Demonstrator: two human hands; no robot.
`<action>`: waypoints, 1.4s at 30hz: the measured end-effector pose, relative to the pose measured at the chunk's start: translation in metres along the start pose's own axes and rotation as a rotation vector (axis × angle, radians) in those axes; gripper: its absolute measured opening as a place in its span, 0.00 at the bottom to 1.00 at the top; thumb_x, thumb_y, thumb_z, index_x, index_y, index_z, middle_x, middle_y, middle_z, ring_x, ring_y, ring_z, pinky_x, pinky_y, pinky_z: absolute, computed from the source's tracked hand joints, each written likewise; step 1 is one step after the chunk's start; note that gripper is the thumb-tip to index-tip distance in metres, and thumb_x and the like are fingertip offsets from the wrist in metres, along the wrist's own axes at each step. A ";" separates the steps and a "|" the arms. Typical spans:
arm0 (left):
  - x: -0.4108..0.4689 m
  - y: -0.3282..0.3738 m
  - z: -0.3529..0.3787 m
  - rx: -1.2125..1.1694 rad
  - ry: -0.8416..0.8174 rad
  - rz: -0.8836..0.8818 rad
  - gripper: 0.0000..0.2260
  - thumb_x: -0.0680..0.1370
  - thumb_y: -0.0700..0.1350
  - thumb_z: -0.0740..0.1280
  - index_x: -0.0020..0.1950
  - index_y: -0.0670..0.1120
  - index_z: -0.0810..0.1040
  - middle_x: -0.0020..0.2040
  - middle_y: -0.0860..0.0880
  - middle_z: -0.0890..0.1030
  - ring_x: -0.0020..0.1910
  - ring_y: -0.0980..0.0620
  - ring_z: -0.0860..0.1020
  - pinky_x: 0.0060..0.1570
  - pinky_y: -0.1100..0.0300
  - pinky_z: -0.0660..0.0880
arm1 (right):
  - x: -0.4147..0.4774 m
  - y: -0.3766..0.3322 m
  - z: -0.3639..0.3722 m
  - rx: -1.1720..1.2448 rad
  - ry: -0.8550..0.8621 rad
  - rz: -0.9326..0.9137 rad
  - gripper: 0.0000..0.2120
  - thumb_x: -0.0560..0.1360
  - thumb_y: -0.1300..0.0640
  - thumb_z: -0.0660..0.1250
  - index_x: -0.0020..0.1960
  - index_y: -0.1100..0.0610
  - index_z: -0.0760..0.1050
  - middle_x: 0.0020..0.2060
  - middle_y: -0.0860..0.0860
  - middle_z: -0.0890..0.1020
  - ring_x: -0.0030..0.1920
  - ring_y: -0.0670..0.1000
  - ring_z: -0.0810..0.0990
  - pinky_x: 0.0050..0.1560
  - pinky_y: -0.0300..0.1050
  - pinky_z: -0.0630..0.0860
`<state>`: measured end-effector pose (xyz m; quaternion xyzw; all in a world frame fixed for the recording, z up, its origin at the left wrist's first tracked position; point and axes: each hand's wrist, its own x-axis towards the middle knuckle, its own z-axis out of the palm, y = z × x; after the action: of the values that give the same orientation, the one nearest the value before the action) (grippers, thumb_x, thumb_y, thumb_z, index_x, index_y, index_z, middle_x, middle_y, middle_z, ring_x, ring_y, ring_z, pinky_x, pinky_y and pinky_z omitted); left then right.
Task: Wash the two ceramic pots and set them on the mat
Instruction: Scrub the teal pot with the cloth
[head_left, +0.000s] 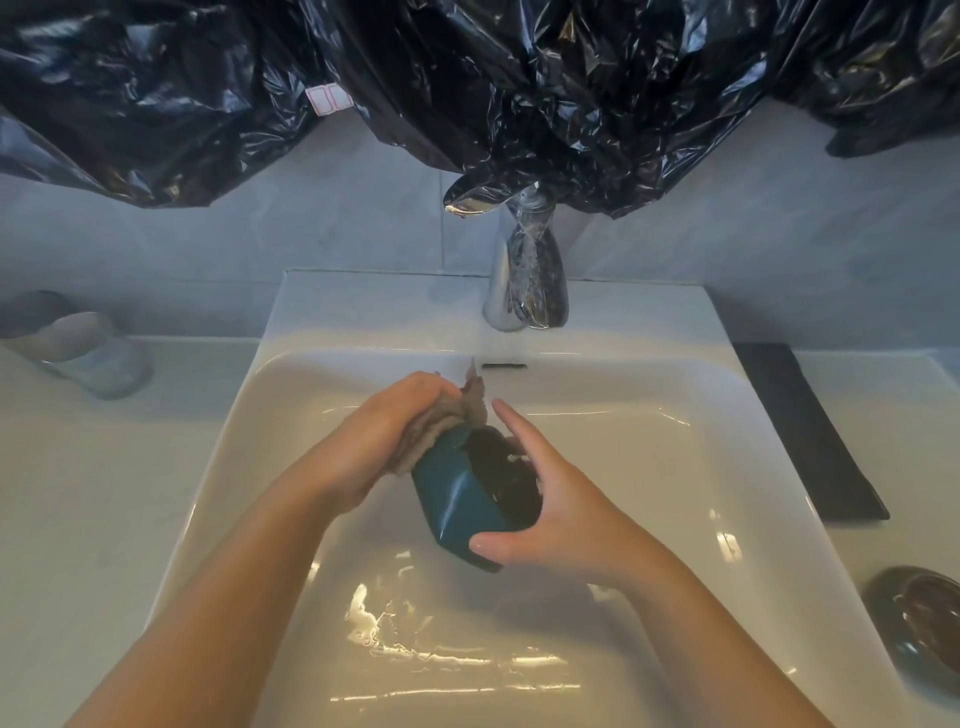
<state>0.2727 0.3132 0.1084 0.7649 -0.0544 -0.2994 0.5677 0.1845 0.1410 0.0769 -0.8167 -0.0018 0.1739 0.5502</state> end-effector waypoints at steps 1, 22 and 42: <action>0.000 -0.005 -0.001 -0.071 -0.035 0.035 0.15 0.83 0.50 0.55 0.51 0.43 0.78 0.50 0.46 0.82 0.49 0.50 0.80 0.55 0.51 0.75 | 0.001 0.001 0.000 0.078 -0.043 0.004 0.49 0.65 0.53 0.79 0.71 0.25 0.52 0.65 0.38 0.70 0.65 0.42 0.74 0.63 0.40 0.76; -0.001 -0.015 0.010 -0.218 0.165 0.233 0.12 0.83 0.46 0.56 0.51 0.51 0.79 0.45 0.56 0.84 0.40 0.59 0.82 0.34 0.65 0.77 | 0.013 0.022 -0.002 1.152 -0.330 0.037 0.44 0.59 0.42 0.81 0.70 0.55 0.70 0.61 0.60 0.79 0.59 0.62 0.79 0.46 0.57 0.81; 0.004 -0.030 0.009 -0.371 0.114 0.205 0.15 0.76 0.52 0.62 0.59 0.49 0.78 0.56 0.46 0.82 0.58 0.43 0.79 0.60 0.47 0.74 | 0.021 0.023 0.008 1.298 -0.482 0.054 0.40 0.67 0.34 0.71 0.71 0.58 0.70 0.58 0.63 0.79 0.46 0.66 0.83 0.40 0.53 0.84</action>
<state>0.2633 0.3141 0.0786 0.6536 -0.0437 -0.2013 0.7283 0.1973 0.1436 0.0475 -0.2607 0.0010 0.3300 0.9073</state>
